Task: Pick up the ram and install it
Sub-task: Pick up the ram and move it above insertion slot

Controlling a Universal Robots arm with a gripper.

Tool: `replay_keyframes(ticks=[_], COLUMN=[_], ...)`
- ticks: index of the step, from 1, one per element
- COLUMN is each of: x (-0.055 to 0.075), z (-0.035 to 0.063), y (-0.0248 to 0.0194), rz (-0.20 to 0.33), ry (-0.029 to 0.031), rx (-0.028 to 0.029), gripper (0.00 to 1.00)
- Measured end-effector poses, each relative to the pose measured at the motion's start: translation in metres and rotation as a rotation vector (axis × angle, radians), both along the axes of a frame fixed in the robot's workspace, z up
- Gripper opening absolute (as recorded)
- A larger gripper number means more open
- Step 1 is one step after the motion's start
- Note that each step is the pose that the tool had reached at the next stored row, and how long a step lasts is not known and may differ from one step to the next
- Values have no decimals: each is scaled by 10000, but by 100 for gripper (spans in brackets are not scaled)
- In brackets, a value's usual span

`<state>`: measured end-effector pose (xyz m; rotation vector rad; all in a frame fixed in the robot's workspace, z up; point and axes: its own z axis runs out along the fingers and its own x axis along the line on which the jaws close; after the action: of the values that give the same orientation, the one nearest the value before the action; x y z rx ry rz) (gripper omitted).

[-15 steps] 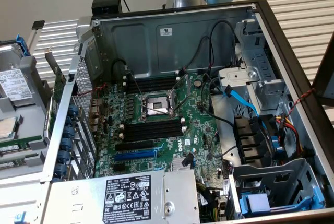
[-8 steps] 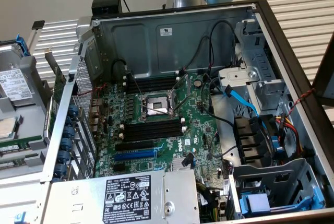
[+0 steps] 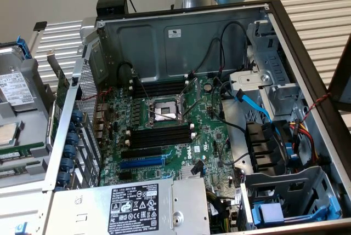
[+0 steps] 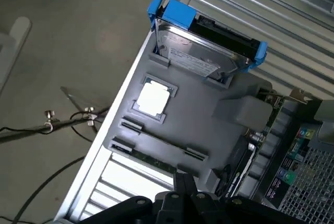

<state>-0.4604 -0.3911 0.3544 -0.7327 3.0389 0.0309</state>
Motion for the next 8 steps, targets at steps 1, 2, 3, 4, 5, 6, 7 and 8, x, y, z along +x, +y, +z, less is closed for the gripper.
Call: replay_keyframes(ticks=[1, 2, 3, 4, 5, 6, 7, 8], x=[0, 0, 0, 0, 0, 0, 0, 0], z=[-1, -3, -4, -5, -5, -6, -7, -8], y=[0, 0, 0, 0, 0, 0, 0, 0], rz=[169, 360, 539, 720, 899, 1079, 1265, 1444], ry=[0, 0, 0, -1, 0, 0, 0, 0], rx=[0, 0, 0, 0, 0, 0, 0, -1], gripper=[11, 11, 11, 11, 11, 11, 11, 11])
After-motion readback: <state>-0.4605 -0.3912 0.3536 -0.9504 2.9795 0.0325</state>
